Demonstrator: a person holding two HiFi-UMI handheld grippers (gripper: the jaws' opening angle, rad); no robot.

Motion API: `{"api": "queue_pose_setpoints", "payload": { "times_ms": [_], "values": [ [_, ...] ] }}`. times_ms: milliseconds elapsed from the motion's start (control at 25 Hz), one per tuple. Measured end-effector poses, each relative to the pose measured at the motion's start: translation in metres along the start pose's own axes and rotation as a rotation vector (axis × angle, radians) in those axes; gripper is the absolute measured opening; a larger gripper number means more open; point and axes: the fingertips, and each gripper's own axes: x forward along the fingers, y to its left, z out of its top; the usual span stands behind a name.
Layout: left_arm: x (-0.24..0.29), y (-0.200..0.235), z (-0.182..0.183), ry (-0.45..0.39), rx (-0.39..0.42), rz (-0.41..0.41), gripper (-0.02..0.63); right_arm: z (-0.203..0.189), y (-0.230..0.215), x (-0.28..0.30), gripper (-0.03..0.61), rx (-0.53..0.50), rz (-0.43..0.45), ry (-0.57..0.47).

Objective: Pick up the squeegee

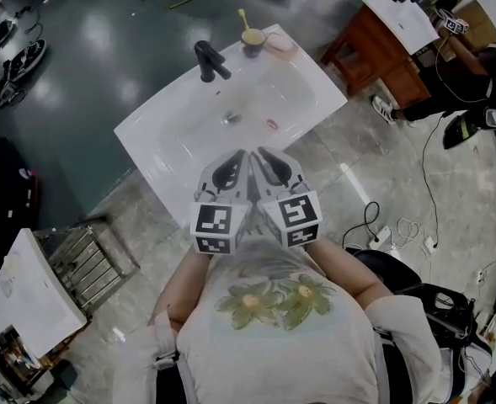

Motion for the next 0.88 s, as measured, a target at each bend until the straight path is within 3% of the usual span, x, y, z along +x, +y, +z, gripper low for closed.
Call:
{"api": "queue_pose_setpoints", "payload": {
  "times_ms": [400, 880],
  "values": [
    [0.022, 0.015, -0.013, 0.043, -0.013, 0.009, 0.009, -0.018, -0.010, 0.026, 0.065, -0.065, 0.033, 0.080],
    [0.052, 0.023, -0.036, 0.121, -0.044, 0.025, 0.008, -0.043, -0.044, 0.060, 0.098, -0.067, 0.047, 0.175]
  ]
}}
